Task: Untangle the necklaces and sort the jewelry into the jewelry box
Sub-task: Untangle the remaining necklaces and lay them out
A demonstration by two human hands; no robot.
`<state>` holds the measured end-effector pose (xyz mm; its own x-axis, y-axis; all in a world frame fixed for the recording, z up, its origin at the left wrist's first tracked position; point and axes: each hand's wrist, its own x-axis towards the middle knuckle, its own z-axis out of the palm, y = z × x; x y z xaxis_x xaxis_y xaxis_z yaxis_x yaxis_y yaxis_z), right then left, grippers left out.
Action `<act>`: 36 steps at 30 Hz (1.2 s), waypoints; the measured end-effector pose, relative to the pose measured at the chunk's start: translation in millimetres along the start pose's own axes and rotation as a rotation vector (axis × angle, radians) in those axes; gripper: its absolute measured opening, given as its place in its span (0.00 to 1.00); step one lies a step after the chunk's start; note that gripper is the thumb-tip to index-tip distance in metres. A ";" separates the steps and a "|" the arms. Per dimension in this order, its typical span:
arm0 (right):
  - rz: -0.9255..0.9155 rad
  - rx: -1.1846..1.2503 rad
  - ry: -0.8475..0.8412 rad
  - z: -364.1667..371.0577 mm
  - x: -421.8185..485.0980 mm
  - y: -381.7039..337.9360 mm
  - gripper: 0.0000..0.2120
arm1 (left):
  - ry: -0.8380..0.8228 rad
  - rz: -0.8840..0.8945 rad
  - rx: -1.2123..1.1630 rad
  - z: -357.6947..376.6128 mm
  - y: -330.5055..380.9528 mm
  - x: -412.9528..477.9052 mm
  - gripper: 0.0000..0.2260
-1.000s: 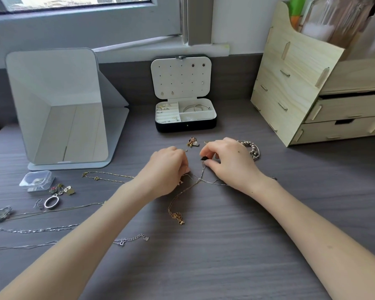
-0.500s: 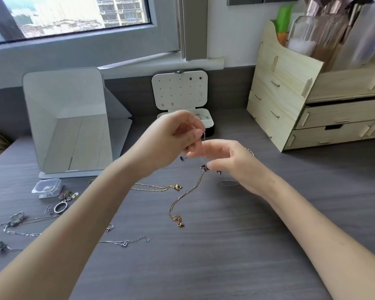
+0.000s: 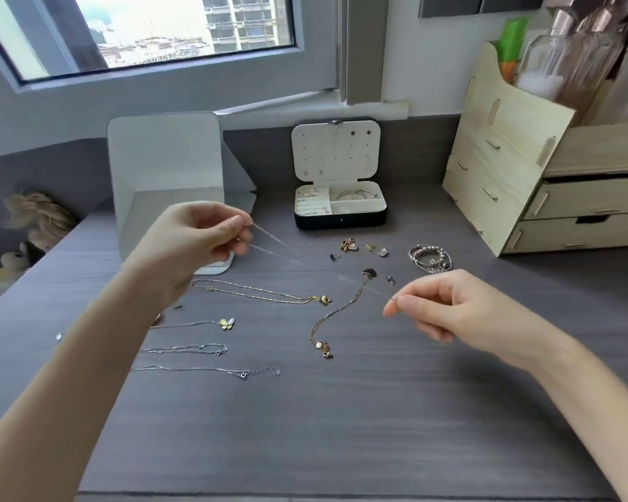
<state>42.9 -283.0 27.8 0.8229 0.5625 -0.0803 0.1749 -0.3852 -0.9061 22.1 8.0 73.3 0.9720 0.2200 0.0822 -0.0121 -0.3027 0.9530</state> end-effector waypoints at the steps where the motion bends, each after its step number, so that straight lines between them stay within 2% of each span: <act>1: 0.002 -0.034 -0.030 7.3 -3.1 -3.5 0.09 | 0.024 -0.050 0.010 -11.0 -11.1 -6.9 0.08; 5: -0.143 -0.285 -0.049 51.5 -4.7 -15.2 0.09 | 0.104 -0.233 0.067 -46.2 -51.5 -37.7 0.08; 8: -0.280 -0.507 -0.009 87.7 0.3 -17.1 0.09 | 0.142 -0.298 0.192 -65.4 -70.4 -55.2 0.09; 15: -0.360 -0.624 -0.037 126.7 5.9 -21.5 0.11 | 0.068 -0.443 0.497 -102.3 -88.1 -83.3 0.06; 18: -0.348 -0.664 -0.025 128.8 9.5 -17.3 0.07 | -0.010 -0.476 0.611 -105.8 -90.1 -87.9 0.06; 27: -0.298 -0.712 -0.002 104.2 2.1 -9.2 0.08 | -0.134 -0.469 1.036 -96.1 -72.5 -79.7 0.04; 31: -0.242 -0.698 0.035 84.8 -1.1 -7.3 0.05 | -0.137 -0.400 1.282 -84.9 -57.6 -71.9 0.04; 36: -0.159 -0.656 0.133 62.1 2.7 -2.9 0.04 | -0.102 -0.231 1.297 -59.4 -45.4 -59.4 0.06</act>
<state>11.0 -234.9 4.4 0.8122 0.5704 0.1222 0.5554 -0.6922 -0.4609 -49.0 63.7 42.4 0.9351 0.3335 -0.1200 0.3322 -0.9427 -0.0312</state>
